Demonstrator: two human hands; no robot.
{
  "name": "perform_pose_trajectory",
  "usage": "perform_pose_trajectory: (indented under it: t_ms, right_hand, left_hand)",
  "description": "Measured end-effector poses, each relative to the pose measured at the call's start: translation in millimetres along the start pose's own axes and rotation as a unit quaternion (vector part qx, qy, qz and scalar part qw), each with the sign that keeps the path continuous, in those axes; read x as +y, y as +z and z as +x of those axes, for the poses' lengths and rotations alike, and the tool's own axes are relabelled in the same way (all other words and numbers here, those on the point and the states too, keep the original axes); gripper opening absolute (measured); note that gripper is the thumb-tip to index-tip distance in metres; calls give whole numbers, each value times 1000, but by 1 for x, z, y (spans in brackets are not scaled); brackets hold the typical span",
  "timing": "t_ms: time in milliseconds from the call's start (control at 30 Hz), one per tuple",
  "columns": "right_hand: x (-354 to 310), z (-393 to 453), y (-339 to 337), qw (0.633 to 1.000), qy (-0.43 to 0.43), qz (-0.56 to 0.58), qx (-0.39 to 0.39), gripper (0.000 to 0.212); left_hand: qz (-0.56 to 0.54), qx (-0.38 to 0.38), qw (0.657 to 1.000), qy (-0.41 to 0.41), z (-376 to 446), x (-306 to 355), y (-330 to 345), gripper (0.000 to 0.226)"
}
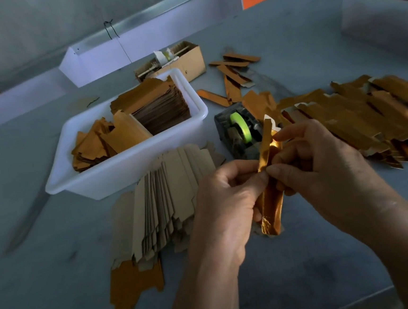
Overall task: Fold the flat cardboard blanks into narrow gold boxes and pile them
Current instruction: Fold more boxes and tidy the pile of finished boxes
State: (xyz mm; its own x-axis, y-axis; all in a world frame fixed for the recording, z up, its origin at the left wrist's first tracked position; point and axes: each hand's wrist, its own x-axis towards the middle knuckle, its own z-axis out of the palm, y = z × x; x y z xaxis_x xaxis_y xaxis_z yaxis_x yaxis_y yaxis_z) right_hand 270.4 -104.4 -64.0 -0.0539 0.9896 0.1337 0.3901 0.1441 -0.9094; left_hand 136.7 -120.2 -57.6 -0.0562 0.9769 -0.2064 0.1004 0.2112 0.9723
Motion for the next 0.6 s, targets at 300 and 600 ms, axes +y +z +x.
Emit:
perform_pose_trajectory:
  t_ms: [300,600]
  right_hand:
    - [-4,-2,0,998,25,-49,13,30]
    - [-19,-6,1,986,28,-161,-4,23]
  left_hand:
    - [-42,-46,998,-10,-1,1,-3,10]
    - [32,65,993,96,-11,-7,13,18]
